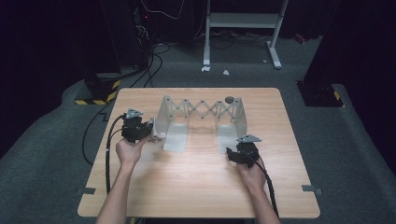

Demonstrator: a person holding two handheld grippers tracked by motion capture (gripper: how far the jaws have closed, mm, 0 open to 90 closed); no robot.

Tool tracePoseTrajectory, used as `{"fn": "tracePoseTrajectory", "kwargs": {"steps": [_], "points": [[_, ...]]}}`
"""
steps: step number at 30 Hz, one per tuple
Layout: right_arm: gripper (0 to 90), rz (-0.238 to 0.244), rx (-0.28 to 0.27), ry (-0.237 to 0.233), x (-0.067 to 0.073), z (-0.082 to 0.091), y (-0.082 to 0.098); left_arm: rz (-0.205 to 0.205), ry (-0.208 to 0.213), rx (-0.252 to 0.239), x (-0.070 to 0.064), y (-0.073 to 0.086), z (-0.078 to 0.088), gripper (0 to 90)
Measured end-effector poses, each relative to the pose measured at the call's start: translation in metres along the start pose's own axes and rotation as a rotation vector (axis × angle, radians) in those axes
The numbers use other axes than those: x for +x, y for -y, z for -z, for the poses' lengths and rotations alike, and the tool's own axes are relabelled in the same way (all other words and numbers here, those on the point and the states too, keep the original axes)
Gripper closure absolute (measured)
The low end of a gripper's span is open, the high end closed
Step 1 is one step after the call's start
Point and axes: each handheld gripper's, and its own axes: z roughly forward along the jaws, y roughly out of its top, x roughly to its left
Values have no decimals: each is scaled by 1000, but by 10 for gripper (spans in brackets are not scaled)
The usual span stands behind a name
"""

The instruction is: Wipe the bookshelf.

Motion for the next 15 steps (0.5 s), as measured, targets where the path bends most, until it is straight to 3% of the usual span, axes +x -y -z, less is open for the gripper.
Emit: {"fn": "tracePoseTrajectory", "kwargs": {"steps": [4,7,11,15], "points": [[339,-2,0,-1,0,0,0,-28,-4,-7,4,-13,2,760],[339,0,1,0,0,0,0,-25,1,6,6,-17,1,759],[339,-1,0,-1,0,0,0,-37,13,21,2,-14,-7,758],[338,0,0,-1,0,0,0,-13,26,39,3,-6,-16,758]]}}
